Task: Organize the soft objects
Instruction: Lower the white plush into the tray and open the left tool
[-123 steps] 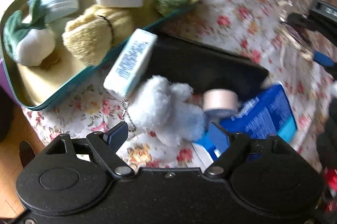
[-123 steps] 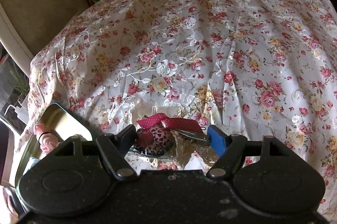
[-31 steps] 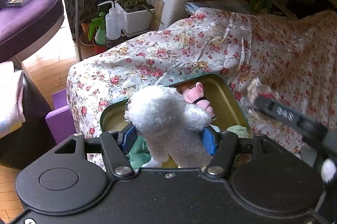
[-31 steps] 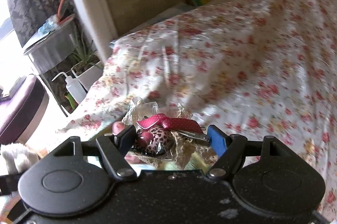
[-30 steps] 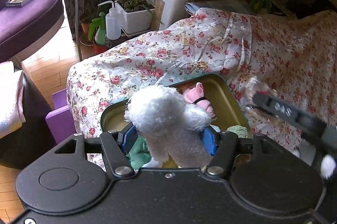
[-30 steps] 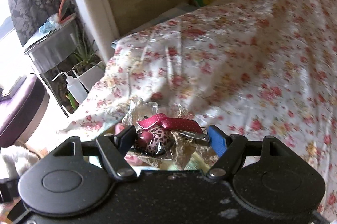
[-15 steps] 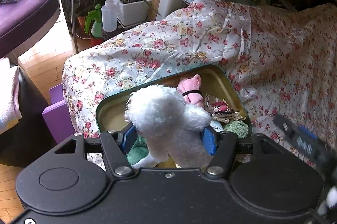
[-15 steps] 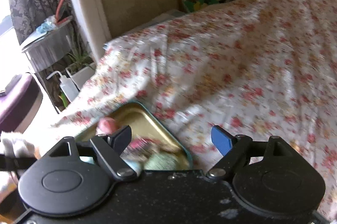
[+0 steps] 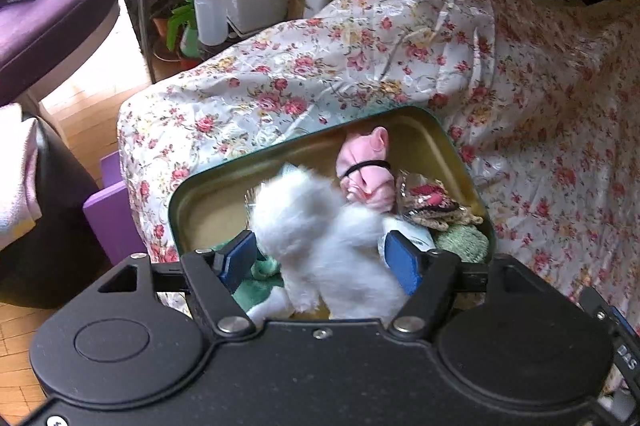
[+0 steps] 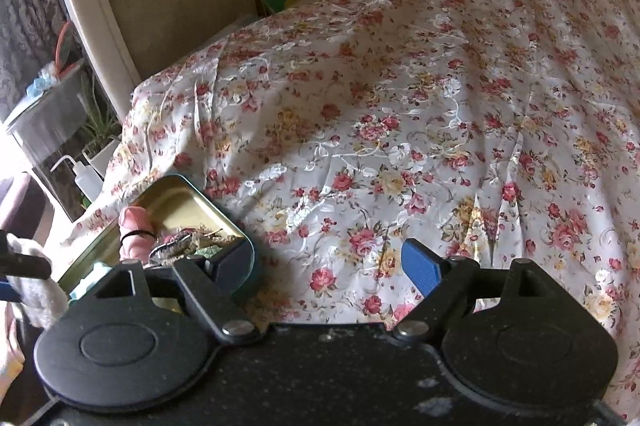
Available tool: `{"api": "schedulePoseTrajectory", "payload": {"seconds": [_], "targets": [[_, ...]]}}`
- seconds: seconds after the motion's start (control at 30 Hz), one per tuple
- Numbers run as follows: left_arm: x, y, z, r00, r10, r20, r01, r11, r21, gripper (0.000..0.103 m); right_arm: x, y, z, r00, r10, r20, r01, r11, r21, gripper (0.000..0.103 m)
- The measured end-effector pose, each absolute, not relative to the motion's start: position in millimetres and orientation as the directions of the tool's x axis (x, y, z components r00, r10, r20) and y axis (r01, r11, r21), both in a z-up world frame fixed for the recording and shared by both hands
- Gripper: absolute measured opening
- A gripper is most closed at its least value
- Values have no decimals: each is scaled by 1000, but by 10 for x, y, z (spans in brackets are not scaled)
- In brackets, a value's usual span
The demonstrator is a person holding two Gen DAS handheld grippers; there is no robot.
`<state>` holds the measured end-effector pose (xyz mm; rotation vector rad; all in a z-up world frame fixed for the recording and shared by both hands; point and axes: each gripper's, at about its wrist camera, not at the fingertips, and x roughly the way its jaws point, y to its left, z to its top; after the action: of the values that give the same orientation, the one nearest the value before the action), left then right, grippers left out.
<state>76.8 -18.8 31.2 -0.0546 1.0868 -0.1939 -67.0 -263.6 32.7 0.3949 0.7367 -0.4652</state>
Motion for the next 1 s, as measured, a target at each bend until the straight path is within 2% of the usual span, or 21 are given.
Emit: {"api": "schedulePoseTrajectory", "payload": {"seconds": [0.07, 0.47, 1.0], "targets": [[779, -203, 308, 456, -177, -872, 127, 983, -132, 79, -687, -2646, 337, 654, -261, -710, 528, 830, 182, 83], [723, -323, 301, 472, -155, -868, 165, 983, -86, 79, -723, -2756, 364, 666, -234, -709, 532, 815, 231, 83], [425, -460, 297, 440, -216, -872, 316, 946, -74, 79, -765, -2788, 318, 639, -268, -721, 562, 803, 199, 83]]}}
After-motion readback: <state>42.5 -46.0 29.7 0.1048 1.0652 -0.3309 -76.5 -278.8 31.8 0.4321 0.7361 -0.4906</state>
